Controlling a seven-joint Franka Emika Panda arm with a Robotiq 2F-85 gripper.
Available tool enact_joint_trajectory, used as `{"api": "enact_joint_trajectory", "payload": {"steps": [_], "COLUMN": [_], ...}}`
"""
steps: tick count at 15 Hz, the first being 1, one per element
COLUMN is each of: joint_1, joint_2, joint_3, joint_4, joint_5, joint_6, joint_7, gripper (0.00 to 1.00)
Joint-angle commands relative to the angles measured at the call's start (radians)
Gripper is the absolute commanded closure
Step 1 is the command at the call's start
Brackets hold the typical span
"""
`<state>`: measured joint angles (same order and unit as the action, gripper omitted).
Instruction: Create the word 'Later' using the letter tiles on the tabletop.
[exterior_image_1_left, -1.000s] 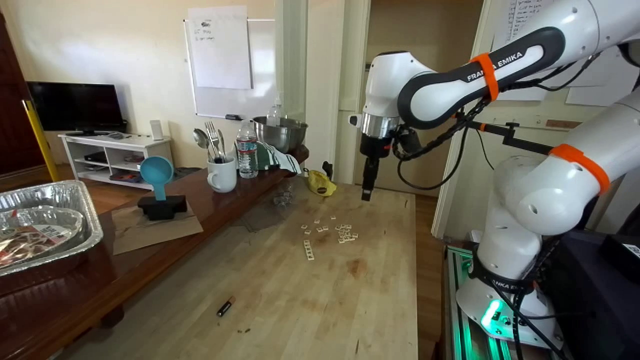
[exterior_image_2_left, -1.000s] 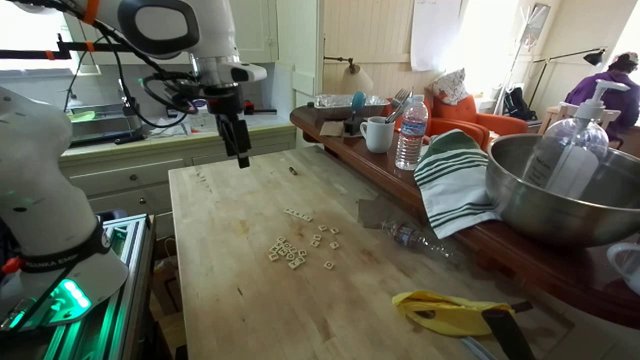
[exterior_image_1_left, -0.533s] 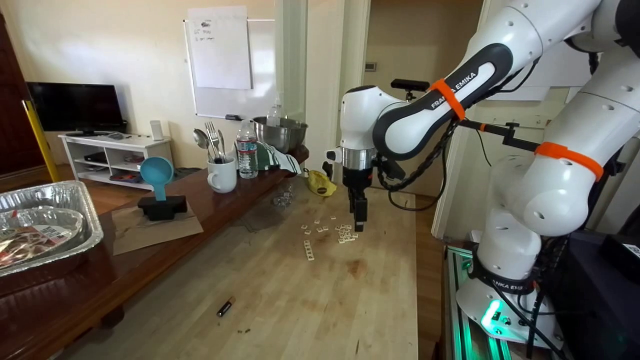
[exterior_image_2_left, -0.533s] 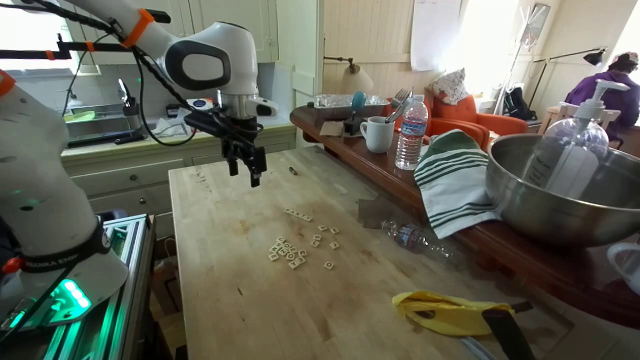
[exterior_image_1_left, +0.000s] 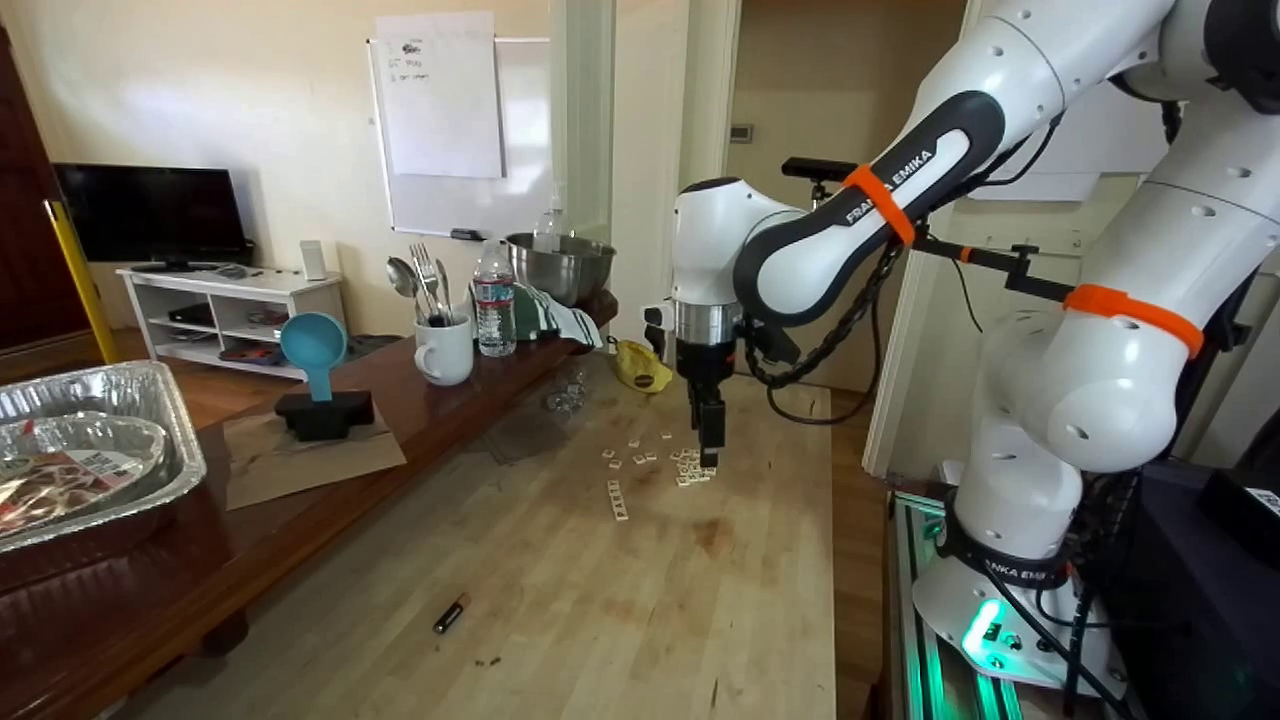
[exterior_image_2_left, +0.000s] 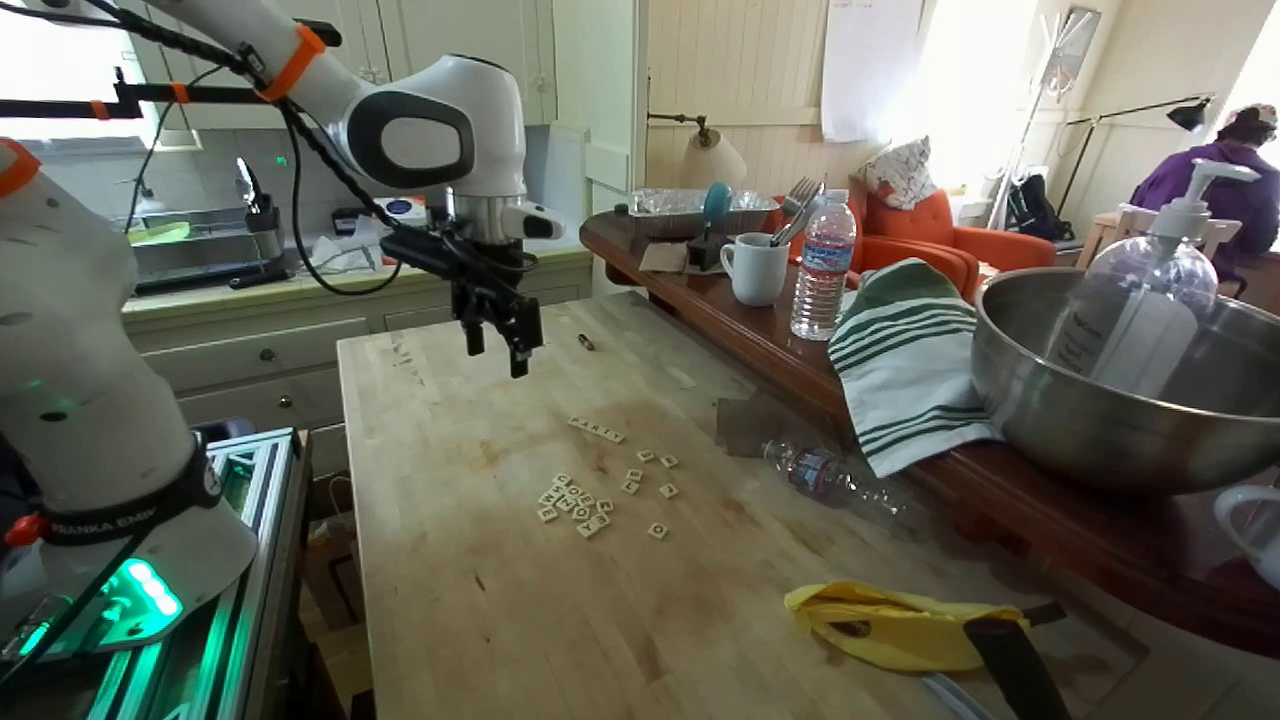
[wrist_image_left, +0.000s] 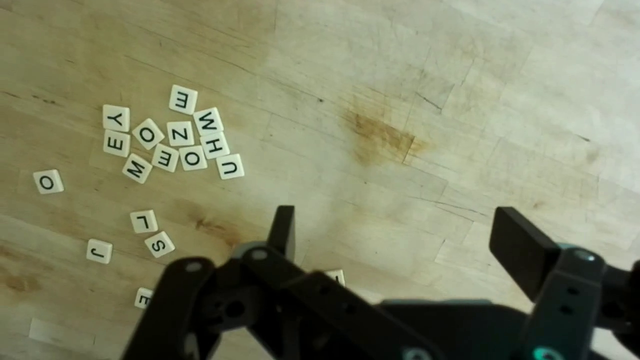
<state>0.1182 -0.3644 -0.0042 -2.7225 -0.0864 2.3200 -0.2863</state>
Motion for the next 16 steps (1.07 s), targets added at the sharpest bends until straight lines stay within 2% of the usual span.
{"api": "enact_joint_trajectory", "payload": {"steps": [1, 2, 3, 4, 5, 11, 13, 16], "joint_1": [-0.015, -0.019, -0.023, -0.017, -0.017, -0.009, -0.01, -0.029], "joint_2": [0.098, 0.124, 0.153, 0.183, 0.213, 0.361, 0.399, 0.448], "joint_3": [-0.006, -0.007, -0.007, -0.015, -0.017, -0.012, 0.003, 0.046], "joint_4": [0.014, 0.017, 0.022, 0.028, 0.031, 0.055, 0.059, 0.074], "joint_5": [0.003, 0.003, 0.002, 0.019, 0.025, 0.136, 0.22, 0.324], "joint_6": [0.15, 0.2, 0.245, 0.282, 0.322, 0.488, 0.543, 0.596], "joint_7": [-0.005, -0.003, 0.002, -0.022, -0.03, -0.126, -0.189, -0.266], "gripper": [0.0, 0.25, 0.27, 0.34, 0.44, 0.89, 1.0, 1.0]}}
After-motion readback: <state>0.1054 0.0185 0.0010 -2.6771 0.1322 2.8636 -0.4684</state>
